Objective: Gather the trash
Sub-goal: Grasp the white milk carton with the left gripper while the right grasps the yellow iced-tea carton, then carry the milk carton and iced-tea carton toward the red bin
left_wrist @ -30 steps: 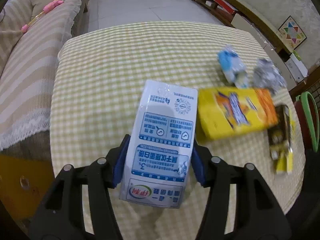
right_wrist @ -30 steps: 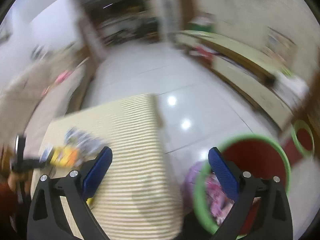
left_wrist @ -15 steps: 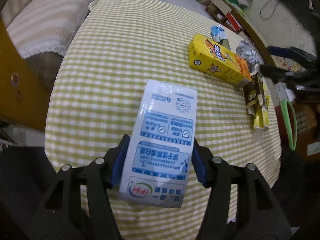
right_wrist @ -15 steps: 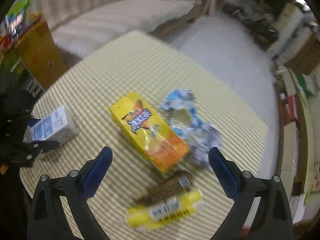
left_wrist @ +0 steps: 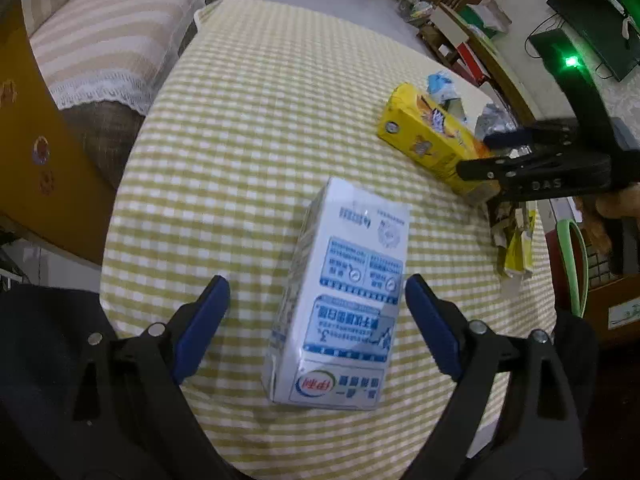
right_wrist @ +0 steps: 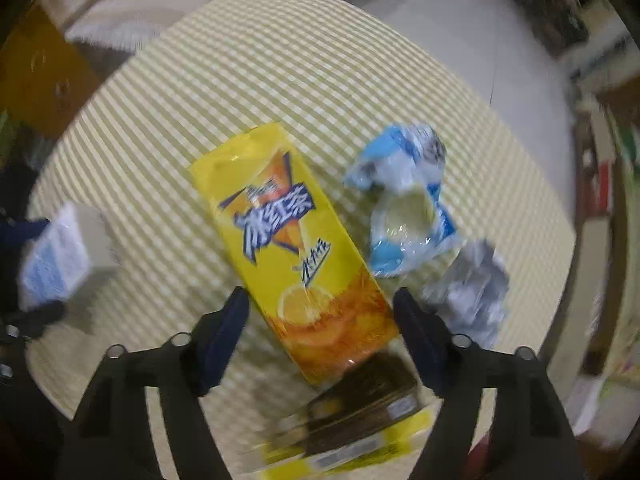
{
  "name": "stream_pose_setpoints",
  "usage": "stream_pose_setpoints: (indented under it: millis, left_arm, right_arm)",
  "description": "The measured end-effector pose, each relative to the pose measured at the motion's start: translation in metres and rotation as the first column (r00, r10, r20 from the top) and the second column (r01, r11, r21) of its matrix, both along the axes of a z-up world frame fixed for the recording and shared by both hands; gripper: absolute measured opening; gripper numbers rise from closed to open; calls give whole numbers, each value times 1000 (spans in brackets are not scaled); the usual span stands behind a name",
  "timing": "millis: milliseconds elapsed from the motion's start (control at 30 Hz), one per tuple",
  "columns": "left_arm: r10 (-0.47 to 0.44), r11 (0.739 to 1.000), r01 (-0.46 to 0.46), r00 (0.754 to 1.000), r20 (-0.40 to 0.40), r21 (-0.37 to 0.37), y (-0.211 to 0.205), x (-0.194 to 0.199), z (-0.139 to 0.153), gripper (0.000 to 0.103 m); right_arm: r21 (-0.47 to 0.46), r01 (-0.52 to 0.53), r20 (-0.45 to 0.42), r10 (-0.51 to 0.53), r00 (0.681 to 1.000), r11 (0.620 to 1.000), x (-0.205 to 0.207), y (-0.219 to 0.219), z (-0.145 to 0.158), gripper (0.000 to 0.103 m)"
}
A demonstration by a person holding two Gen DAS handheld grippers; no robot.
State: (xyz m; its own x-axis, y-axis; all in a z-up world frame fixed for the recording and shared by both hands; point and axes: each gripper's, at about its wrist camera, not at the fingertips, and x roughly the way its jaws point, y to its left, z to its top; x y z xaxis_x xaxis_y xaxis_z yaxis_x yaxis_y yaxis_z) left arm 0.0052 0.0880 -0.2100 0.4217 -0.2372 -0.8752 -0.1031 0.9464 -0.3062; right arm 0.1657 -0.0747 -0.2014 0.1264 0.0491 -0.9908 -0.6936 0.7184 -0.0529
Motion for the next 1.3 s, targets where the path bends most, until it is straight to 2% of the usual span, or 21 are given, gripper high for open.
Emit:
stream_pose_setpoints:
  millis: [67,167,233,333,433,500,667,833,933,1033,1100,1167,1233,1300]
  left_arm:
    - [6,999,-7,1000,25,44,-3,1,5,87]
    - [3,997,-8,998,65,75,-8,2,11,91]
    - [22,996,-29,996,81,86,-9,3,13,92]
    - [57,995,-65,992,111,76,-8,1,15,92]
    - [52,993,-62,994,96,100,-10,2,15,92]
    - [28,988,-39,997,72,151,-17,4,14,92]
    - [-32,990,29,999,20,138,-32,7,4,92]
    - [-19,986,23,1000,-24,163,-37,7,-9,92]
    - [-13,981,18,1000,-29,194,-38,6,-11,92]
    - [-10,979,12,1000,-11,206,-38,3,-9,91]
    - [-14,981,13,1000,5,193,-38,0,-6,81]
    - [-9,979,7,1000,9,203,-38,-2,-4,60]
    - [-19,983,17,1000,10,184,-38,-3,-4,55]
    - [-29,985,26,999,18,170,-38,-4,-3,55]
  right_arm:
    - [70,89,-63,-85,994,994,4,-13,3,62]
    - [120,126,-96,-115,989,985,8,-18,4,63]
    - [112,94,-49,-89,995,989,7,-14,2,62]
    - [75,37,30,-39,999,997,-1,-1,0,68]
    - [70,10,52,-14,999,997,-11,18,1,69]
    - [61,6,63,-10,998,998,-13,27,-4,69]
    - [41,10,91,-14,996,999,-10,41,-12,64]
    - [75,43,74,-49,996,996,-10,30,-13,65]
    - [102,55,89,-64,994,993,-15,26,-10,64]
    - [166,84,103,-102,989,982,-26,14,2,64]
    - [206,110,115,-136,984,972,-32,5,12,64]
    - [264,154,126,-192,973,952,-41,-7,23,64]
    - [319,193,142,-248,958,928,-51,-20,37,64]
    - [371,222,167,-300,939,902,-66,-34,52,64]
